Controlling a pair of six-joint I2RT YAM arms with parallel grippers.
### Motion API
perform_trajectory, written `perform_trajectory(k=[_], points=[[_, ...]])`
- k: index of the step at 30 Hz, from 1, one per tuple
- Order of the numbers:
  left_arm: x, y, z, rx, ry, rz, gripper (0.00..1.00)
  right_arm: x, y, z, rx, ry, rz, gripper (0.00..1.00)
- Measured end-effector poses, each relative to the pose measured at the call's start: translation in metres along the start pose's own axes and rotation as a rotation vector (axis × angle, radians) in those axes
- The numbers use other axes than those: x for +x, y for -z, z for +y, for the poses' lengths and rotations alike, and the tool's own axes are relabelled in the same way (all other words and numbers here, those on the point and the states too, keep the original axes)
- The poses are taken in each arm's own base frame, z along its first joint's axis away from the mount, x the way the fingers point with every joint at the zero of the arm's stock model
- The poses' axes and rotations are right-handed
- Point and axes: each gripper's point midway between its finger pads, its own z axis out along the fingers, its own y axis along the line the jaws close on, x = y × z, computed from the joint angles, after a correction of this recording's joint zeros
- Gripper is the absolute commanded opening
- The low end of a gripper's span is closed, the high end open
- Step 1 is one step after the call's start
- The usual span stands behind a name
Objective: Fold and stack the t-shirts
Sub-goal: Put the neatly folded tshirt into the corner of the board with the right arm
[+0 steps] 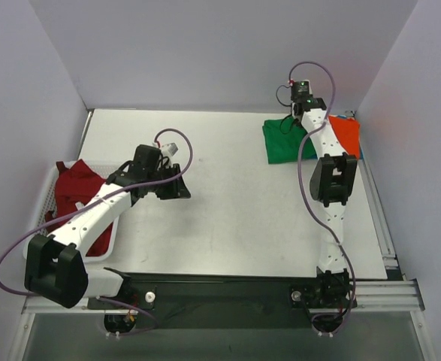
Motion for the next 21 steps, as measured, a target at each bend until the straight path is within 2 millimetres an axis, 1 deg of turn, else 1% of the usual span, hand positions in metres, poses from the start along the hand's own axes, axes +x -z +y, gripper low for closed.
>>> perform_trajectory(k=[5, 7, 9, 15, 17, 21], points=[[0.0, -0.001, 0.012, -0.026, -0.001, 0.013, 0.37, -0.03, 0.013, -0.03, 0.054, 0.03, -0.074, 0.0], [-0.001, -0.001, 0.015, -0.03, 0.0, 0.012, 0.37, -0.039, 0.015, -0.041, 0.076, 0.036, -0.097, 0.0], [-0.001, -0.002, 0.017, -0.031, 0.0, 0.017, 0.36, -0.041, 0.016, -0.045, 0.088, 0.053, -0.103, 0.0], [0.005, -0.009, 0.018, -0.019, 0.01, 0.054, 0.36, -0.038, 0.014, -0.058, 0.102, 0.069, -0.094, 0.0], [0.006, -0.01, 0.018, -0.016, 0.011, 0.058, 0.36, -0.04, 0.018, -0.061, 0.105, 0.069, -0.101, 0.0], [0.007, -0.01, 0.017, -0.009, 0.011, 0.06, 0.36, -0.05, 0.034, -0.073, 0.116, 0.055, -0.13, 0.0]])
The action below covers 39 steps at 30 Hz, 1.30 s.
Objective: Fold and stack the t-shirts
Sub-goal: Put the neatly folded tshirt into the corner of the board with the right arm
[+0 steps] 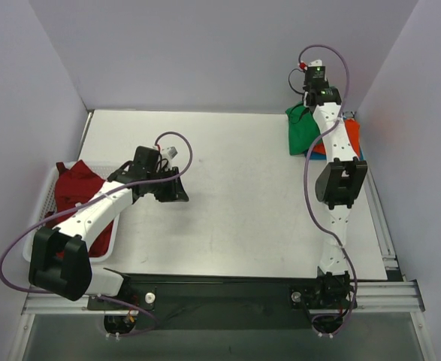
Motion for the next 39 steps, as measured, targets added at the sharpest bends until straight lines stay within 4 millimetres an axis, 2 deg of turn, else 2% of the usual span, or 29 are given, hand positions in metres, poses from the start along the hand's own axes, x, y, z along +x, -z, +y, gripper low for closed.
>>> perform_trajectory(k=[8, 14, 17, 22, 29, 32, 34, 35, 36, 39], points=[[0.006, -0.002, 0.003, -0.003, 0.006, 0.014, 0.36, -0.019, 0.033, -0.032, 0.038, -0.033, -0.054, 0.0], [0.006, -0.002, 0.003, -0.003, 0.006, 0.015, 0.36, -0.014, 0.035, -0.041, 0.059, -0.033, -0.045, 0.0], [0.006, -0.002, 0.003, -0.003, 0.006, 0.015, 0.36, -0.003, 0.024, -0.04, 0.066, -0.031, -0.022, 0.0], [0.006, -0.002, 0.003, -0.002, 0.007, 0.016, 0.36, 0.029, -0.001, -0.044, 0.078, -0.028, 0.043, 0.0], [0.01, -0.008, 0.007, -0.011, 0.015, 0.038, 0.36, 0.054, -0.036, -0.084, 0.157, -0.117, 0.062, 0.0], [0.011, -0.011, 0.009, -0.016, 0.021, 0.05, 0.36, 0.069, -0.057, -0.09, 0.174, -0.137, 0.085, 0.0], [0.012, -0.013, 0.01, -0.018, 0.023, 0.056, 0.36, 0.083, -0.073, -0.088, 0.174, -0.149, 0.107, 0.27], [0.013, -0.013, 0.01, -0.019, 0.024, 0.058, 0.36, 0.091, -0.081, -0.084, 0.167, -0.154, 0.121, 0.45], [0.013, -0.014, 0.011, -0.019, 0.025, 0.059, 0.36, 0.098, -0.087, -0.08, 0.162, -0.159, 0.134, 0.73], [0.013, -0.014, 0.01, -0.018, 0.025, 0.06, 0.36, 0.111, -0.101, -0.065, 0.141, -0.159, 0.159, 1.0]])
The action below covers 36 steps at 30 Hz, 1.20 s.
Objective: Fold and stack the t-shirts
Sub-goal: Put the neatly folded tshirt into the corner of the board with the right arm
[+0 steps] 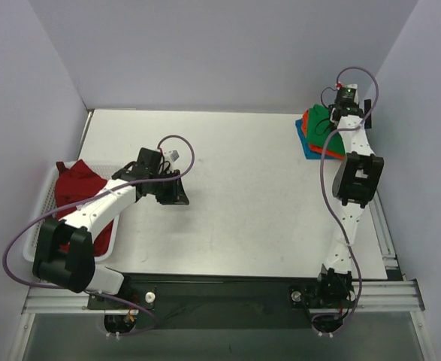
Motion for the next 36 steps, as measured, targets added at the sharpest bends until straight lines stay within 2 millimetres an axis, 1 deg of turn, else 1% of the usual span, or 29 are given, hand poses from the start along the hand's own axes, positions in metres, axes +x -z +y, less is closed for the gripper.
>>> perform_trajectory(k=[2, 5, 7, 9, 10, 11, 14, 17, 20, 21, 23, 25, 27, 29, 31, 34, 36], points=[[0.0, 0.0, 0.0, 0.0, 0.0, 0.0, 0.36, 0.003, 0.001, 0.011, -0.013, 0.008, 0.005, 1.0], [0.0, 0.0, 0.0, 0.0, 0.0, 0.0, 0.37, -0.008, 0.013, 0.029, -0.025, 0.016, -0.024, 1.0], [0.0, 0.001, 0.0, 0.0, -0.001, -0.003, 0.37, -0.016, 0.027, 0.046, -0.037, 0.028, -0.046, 1.0], [-0.001, 0.003, -0.001, 0.002, -0.004, -0.009, 0.37, -0.019, 0.049, 0.065, -0.059, 0.042, -0.063, 1.0], [-0.002, 0.004, -0.002, 0.003, -0.006, -0.015, 0.37, -0.02, 0.061, 0.073, -0.071, 0.047, -0.07, 1.0], [-0.003, 0.006, -0.003, 0.003, -0.009, -0.023, 0.37, -0.019, 0.078, 0.082, -0.088, 0.048, -0.079, 1.0], [-0.007, 0.013, -0.006, 0.009, -0.019, -0.05, 0.37, -0.014, 0.127, 0.099, -0.139, 0.037, -0.106, 1.0], [-0.01, 0.02, -0.01, 0.013, -0.029, -0.079, 0.37, -0.007, 0.183, 0.105, -0.212, -0.006, -0.14, 1.0], [-0.014, 0.028, -0.012, 0.013, -0.038, -0.116, 0.37, 0.007, 0.238, 0.103, -0.318, -0.099, -0.176, 1.0], [-0.015, 0.031, -0.013, 0.013, -0.041, -0.127, 0.37, 0.016, 0.257, 0.101, -0.359, -0.14, -0.187, 1.0], [-0.015, 0.037, -0.013, 0.007, -0.043, -0.148, 0.38, 0.033, 0.288, 0.097, -0.424, -0.196, -0.198, 1.0], [-0.015, 0.043, -0.013, 0.002, -0.047, -0.171, 0.38, 0.049, 0.313, 0.097, -0.493, -0.246, -0.208, 1.0], [-0.014, 0.048, -0.012, -0.004, -0.052, -0.193, 0.38, 0.075, 0.333, 0.103, -0.575, -0.275, -0.194, 1.0], [-0.012, 0.054, -0.011, -0.009, -0.056, -0.215, 0.39, 0.105, 0.344, 0.109, -0.638, -0.29, -0.159, 1.0], [-0.009, 0.059, -0.009, -0.014, -0.06, -0.234, 0.39, 0.134, 0.35, 0.115, -0.684, -0.29, -0.116, 1.0], [0.0, 0.062, -0.004, -0.02, -0.059, -0.244, 0.39, 0.17, 0.353, 0.121, -0.726, -0.298, -0.055, 1.0], [0.004, 0.061, -0.002, -0.021, -0.053, -0.243, 0.4, 0.19, 0.355, 0.121, -0.742, -0.306, -0.025, 1.0]])
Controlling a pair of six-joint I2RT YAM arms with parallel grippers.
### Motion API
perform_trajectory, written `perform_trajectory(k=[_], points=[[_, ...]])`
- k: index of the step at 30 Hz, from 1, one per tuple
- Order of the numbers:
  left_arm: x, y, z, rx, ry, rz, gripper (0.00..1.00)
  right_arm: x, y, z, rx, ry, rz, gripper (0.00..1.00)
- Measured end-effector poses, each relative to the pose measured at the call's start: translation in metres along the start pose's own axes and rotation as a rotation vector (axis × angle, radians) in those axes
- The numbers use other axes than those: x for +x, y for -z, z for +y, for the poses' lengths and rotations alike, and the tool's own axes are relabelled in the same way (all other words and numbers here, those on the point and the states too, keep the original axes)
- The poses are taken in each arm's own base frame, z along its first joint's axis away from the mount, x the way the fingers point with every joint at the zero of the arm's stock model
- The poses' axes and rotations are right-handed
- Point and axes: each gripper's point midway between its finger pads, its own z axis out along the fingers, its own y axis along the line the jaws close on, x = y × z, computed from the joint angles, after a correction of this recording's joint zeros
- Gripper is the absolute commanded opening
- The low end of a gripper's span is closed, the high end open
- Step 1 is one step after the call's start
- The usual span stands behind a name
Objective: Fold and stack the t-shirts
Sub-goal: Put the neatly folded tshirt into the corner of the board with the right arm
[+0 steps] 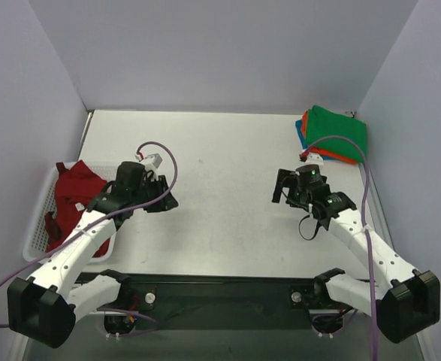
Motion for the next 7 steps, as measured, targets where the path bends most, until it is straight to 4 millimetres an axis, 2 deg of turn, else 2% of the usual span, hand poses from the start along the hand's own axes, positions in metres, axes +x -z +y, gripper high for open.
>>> perform_trajectory(k=[3, 7], points=[[0.003, 0.0, 0.003, -0.009, 0.006, -0.002, 0.4, 0.013, 0.008, -0.003, -0.021, -0.02, 0.005, 1.0], [0.002, 0.0, 0.003, -0.013, 0.007, -0.006, 0.4, 0.01, 0.015, -0.001, -0.044, -0.035, -0.019, 1.0]])
